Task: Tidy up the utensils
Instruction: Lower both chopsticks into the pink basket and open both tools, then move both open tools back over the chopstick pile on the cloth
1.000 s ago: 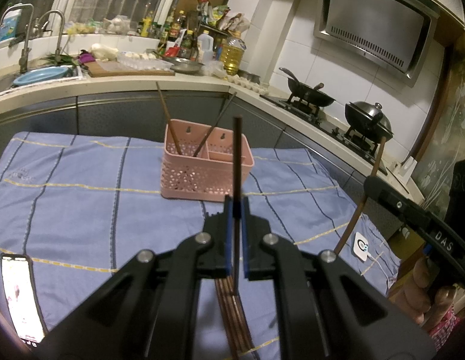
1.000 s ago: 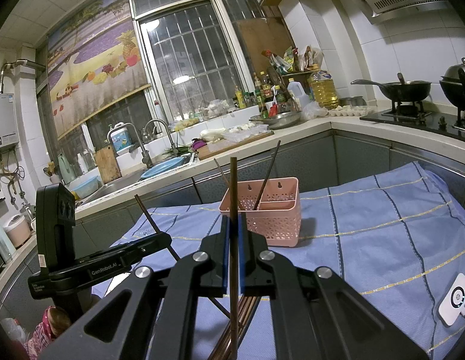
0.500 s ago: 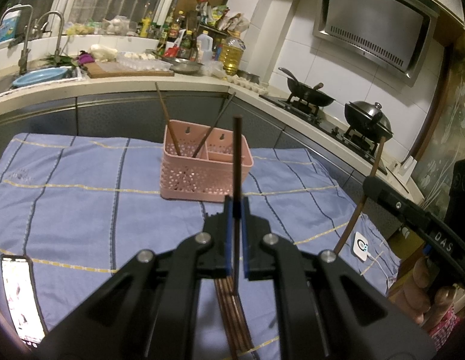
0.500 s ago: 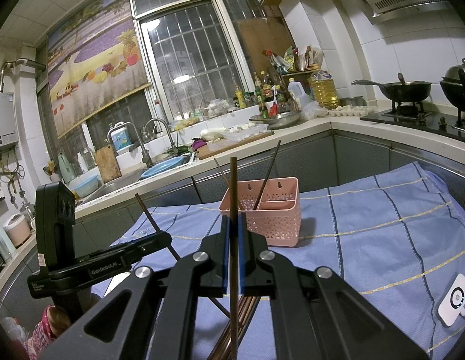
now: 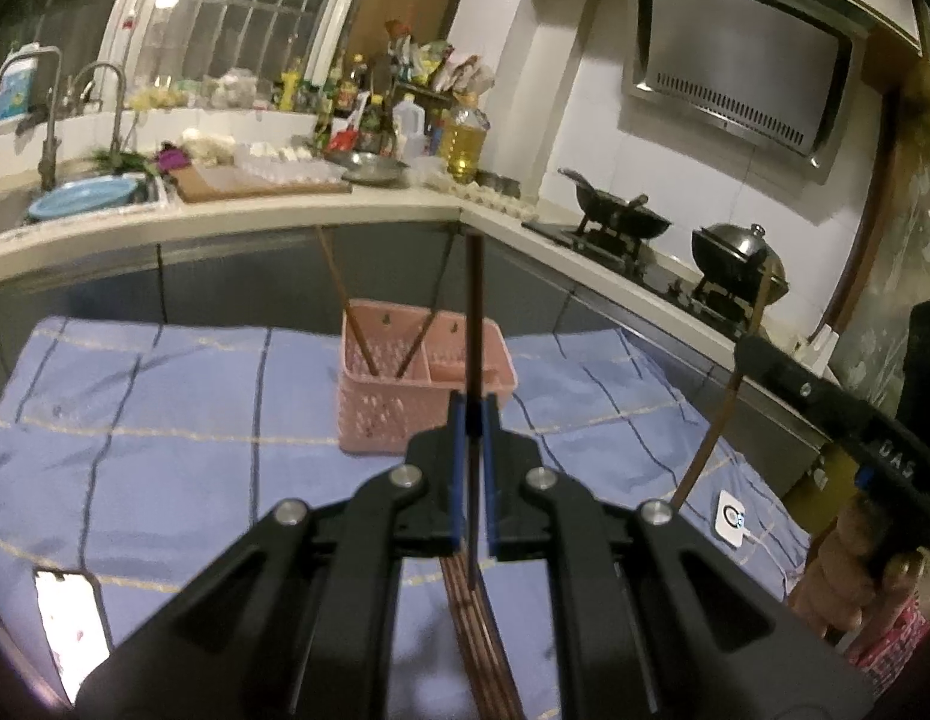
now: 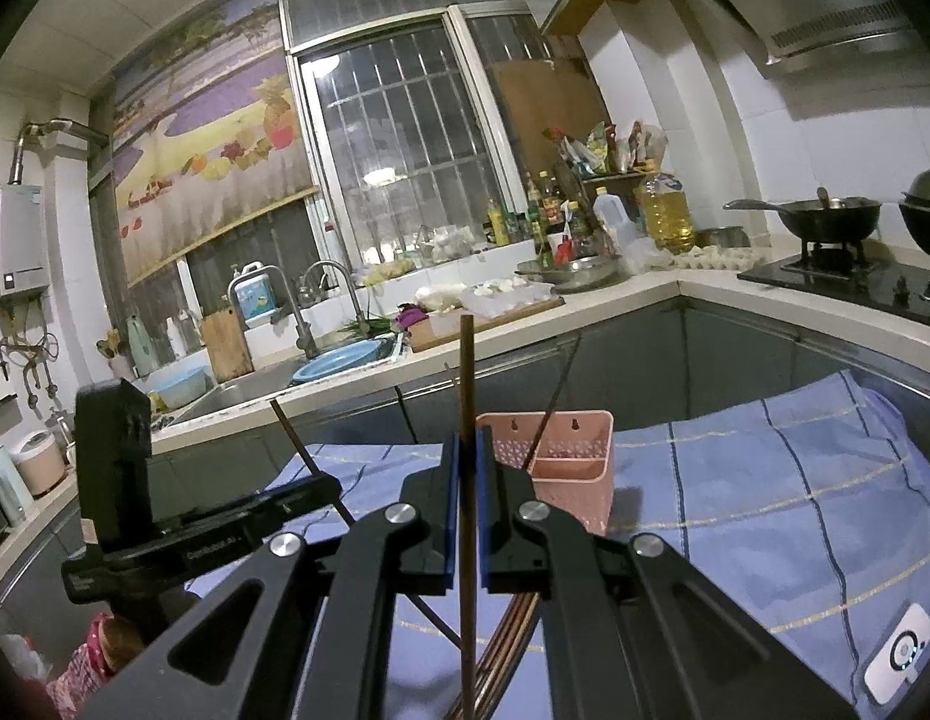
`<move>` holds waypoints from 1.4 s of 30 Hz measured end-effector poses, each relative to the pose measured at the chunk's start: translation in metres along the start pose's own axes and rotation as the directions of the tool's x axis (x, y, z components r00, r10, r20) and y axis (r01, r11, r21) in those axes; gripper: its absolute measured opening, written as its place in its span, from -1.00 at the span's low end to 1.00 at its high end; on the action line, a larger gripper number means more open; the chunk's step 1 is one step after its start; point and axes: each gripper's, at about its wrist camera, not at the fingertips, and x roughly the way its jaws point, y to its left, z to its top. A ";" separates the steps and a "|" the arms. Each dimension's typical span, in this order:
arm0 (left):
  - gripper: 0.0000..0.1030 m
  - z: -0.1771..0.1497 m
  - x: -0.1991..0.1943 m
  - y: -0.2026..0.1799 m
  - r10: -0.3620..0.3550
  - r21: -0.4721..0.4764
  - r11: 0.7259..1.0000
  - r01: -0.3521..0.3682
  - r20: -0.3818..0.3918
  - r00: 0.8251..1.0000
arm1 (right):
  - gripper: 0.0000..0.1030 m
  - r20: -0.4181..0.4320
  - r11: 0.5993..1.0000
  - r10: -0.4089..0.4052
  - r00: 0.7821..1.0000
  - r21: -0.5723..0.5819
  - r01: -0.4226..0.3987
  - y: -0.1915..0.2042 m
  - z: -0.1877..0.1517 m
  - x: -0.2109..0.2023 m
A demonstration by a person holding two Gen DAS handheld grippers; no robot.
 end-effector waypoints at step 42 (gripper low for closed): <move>-0.17 0.081 0.104 0.043 0.196 -0.054 0.980 -0.193 0.057 0.979 | 0.09 0.081 0.999 0.005 0.997 -0.053 -0.001 -0.021 0.030 0.140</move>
